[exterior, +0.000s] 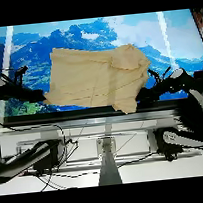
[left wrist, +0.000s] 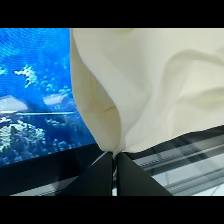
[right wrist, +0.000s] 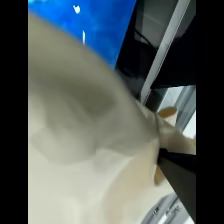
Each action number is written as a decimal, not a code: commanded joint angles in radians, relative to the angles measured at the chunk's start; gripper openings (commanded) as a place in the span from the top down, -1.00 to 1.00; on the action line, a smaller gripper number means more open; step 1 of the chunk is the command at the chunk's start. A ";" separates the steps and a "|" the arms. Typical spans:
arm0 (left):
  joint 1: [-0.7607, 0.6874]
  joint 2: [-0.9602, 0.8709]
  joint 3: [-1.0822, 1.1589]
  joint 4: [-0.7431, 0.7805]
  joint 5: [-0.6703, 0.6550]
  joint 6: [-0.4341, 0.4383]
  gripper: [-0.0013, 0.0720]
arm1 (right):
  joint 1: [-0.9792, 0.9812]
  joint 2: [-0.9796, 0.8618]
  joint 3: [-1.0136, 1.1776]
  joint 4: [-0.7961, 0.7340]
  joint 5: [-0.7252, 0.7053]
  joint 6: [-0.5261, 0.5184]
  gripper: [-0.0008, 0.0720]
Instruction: Fold the clothes and pants, and hang the long-sleeved shirts on hangers.
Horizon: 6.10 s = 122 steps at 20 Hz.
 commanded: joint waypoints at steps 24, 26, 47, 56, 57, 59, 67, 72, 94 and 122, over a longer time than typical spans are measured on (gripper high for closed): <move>0.002 0.053 0.552 -0.226 0.051 -0.001 0.93 | 0.000 0.202 0.890 -0.183 -0.014 0.007 0.94; 0.002 0.097 0.634 -0.281 0.118 -0.001 0.93 | 0.000 0.285 0.985 -0.216 -0.085 0.021 0.94; -0.019 0.051 0.665 -0.246 0.334 0.001 0.93 | 0.001 0.129 0.984 -0.128 -0.045 0.151 0.94; -0.113 -0.452 0.665 -0.185 0.394 0.000 0.93 | 0.001 -0.344 0.944 -0.116 -0.259 0.150 0.93; -0.115 -0.460 0.665 -0.186 0.386 0.000 0.93 | 0.001 -0.350 0.944 -0.122 -0.289 0.148 0.93; -0.117 -0.460 0.665 -0.185 0.325 0.000 0.93 | 0.001 -0.349 0.944 -0.127 -0.273 0.146 0.93; -0.179 -0.553 0.626 -0.185 0.108 -0.006 0.90 | 0.009 -0.350 0.813 -0.235 -0.141 0.148 0.90; -0.166 -0.518 0.627 -0.173 0.035 0.000 -0.94 | 0.006 -0.262 0.811 -0.288 -0.134 0.119 -0.25; 0.081 -0.198 -0.179 -0.413 0.230 0.163 -0.30 | 0.006 0.308 0.206 -0.314 -0.300 0.078 -0.25; -0.076 -0.231 -0.119 -0.613 0.179 0.346 0.92 | 0.007 0.095 -0.166 0.153 -0.303 0.068 -0.37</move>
